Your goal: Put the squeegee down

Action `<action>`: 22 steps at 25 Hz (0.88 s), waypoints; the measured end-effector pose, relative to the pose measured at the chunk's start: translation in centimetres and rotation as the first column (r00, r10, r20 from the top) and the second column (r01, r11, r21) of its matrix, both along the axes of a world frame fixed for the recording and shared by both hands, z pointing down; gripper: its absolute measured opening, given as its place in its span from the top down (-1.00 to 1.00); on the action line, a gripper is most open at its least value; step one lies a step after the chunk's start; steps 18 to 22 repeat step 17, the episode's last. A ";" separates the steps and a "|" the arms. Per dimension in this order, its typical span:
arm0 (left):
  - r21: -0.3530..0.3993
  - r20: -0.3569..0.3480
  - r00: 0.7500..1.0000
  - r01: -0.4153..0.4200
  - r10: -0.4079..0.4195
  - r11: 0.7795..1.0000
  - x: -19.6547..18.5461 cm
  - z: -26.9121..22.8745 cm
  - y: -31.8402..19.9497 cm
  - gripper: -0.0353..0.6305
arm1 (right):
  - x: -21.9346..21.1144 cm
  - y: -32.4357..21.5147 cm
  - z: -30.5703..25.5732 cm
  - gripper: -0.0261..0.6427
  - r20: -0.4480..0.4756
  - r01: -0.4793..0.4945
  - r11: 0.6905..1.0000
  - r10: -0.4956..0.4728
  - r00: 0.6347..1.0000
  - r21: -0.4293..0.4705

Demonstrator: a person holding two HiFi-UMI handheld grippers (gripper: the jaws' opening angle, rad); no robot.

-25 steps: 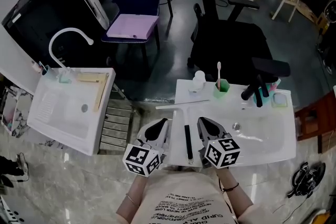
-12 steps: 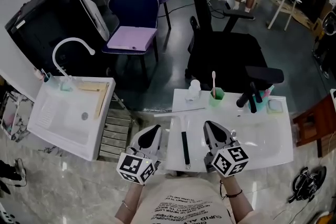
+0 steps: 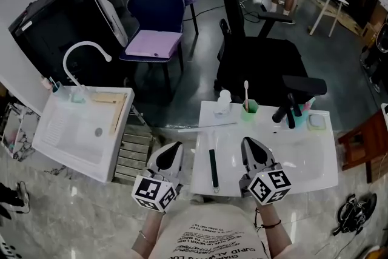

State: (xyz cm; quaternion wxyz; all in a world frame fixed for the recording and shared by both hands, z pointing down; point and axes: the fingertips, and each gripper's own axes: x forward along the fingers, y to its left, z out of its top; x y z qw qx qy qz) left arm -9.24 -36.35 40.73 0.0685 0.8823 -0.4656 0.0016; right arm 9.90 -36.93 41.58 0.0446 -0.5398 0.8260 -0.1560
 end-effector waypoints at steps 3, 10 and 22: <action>0.000 0.002 1.000 0.007 -0.007 1.000 -0.1 -0.1 0.2 0.82 | 0.1 0.2 -0.4 0.91 -0.003 0.000 1.000 0.000 1.000 0.008; -0.005 0.006 1.000 0.022 -0.022 1.000 -0.4 0.1 0.7 0.82 | 0.4 0.6 -0.2 0.91 -0.013 0.000 1.000 0.000 1.000 0.006; -0.013 0.004 0.999 0.037 -0.037 0.999 -0.8 0.2 1.3 0.83 | 0.2 1.3 0.4 0.91 -0.015 0.007 1.000 -0.007 1.000 -0.008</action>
